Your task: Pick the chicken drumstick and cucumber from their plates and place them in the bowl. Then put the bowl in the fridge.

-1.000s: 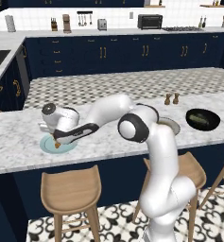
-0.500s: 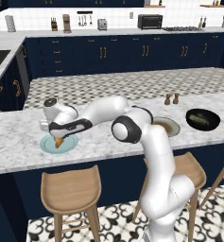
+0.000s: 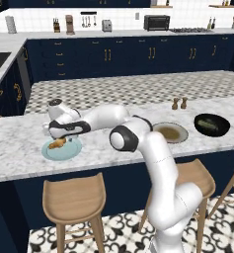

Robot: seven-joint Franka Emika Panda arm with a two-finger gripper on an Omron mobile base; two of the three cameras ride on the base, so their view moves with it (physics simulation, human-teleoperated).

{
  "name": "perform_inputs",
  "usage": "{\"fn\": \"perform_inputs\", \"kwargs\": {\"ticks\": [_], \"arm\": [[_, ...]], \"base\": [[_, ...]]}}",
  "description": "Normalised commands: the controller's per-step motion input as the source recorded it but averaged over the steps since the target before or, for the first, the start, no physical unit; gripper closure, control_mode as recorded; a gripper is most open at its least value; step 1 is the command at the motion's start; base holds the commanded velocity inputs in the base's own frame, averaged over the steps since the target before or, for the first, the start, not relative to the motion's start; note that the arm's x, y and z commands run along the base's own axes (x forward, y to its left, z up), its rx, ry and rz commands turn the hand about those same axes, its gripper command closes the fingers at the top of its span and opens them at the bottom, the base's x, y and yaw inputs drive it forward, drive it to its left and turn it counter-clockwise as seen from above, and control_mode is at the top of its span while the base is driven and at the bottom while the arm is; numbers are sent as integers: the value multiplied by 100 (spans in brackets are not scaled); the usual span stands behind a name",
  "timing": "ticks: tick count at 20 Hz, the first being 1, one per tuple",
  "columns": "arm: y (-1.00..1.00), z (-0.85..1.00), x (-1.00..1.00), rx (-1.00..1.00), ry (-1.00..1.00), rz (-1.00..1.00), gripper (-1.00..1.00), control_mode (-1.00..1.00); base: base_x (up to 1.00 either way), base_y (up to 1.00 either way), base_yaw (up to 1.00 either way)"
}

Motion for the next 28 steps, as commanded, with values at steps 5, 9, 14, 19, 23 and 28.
{"fn": "perform_inputs", "kwargs": {"ticks": [5, 9, 14, 19, 23, 28], "arm": [[20, -39, -10, 0, 0, 1, -100, -100], [13, -51, -38, 0, 2, 0, -100, -100], [0, -51, -5, 1, 4, 0, 100, -100], [0, -95, -19, 3, 3, 0, 100, -100], [0, -41, -28, 7, 0, 0, 100, -100], [-34, 34, -13, 2, -1, -1, 100, -100]], "base": [[0, 0, 0], [0, 0, 0], [0, 0, 0], [0, 0, 0], [0, 0, 0], [0, 0, 0]]}}
